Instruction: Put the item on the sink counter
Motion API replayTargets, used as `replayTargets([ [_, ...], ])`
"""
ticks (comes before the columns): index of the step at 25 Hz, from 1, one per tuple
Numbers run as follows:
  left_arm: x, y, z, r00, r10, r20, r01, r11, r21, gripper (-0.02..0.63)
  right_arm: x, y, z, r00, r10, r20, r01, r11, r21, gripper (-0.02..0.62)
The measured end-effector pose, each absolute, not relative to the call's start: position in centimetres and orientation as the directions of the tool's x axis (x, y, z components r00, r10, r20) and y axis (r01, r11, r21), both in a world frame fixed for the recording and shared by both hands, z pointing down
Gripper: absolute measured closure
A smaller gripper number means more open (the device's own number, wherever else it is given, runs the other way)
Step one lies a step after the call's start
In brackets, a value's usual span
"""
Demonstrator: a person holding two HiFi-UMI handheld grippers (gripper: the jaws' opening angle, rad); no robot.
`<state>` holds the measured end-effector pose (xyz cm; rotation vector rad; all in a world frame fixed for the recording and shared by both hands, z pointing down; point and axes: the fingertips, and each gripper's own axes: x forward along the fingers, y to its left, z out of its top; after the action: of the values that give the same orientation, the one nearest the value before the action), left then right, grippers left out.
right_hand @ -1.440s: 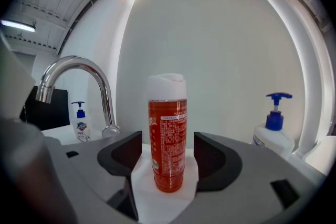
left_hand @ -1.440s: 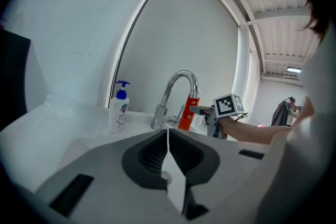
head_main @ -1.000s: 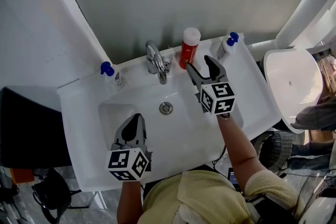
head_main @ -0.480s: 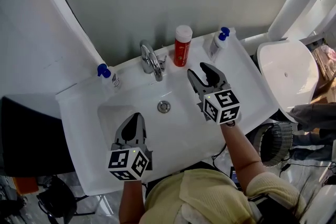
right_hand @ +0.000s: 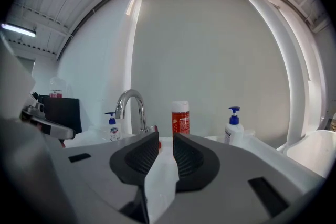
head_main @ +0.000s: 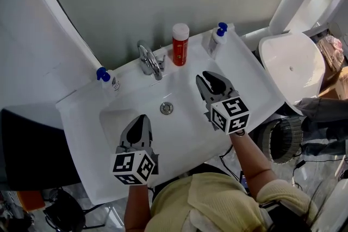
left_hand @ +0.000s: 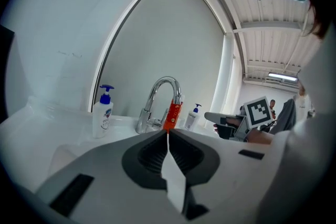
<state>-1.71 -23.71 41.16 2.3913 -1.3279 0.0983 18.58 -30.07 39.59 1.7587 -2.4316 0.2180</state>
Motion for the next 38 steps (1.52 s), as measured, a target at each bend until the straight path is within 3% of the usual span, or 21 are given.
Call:
replayTargets([
  [19,-1.2,-22.3,40.6,0.593,-0.764,0.254,-0.800,-0.521,0.299,0.563,17.8,-24.9,39.2,-0.255,-0.945,0.204,-0.967,0.244,-0.080,0.560],
  [38,-1.7,-20.8,40.9,0.586,-0.762,0.276,-0.808,-0.522,0.273,0.563,16.0,-20.9,40.7,-0.254,-0.932,0.258,-0.966,0.228,-0.124,0.571],
])
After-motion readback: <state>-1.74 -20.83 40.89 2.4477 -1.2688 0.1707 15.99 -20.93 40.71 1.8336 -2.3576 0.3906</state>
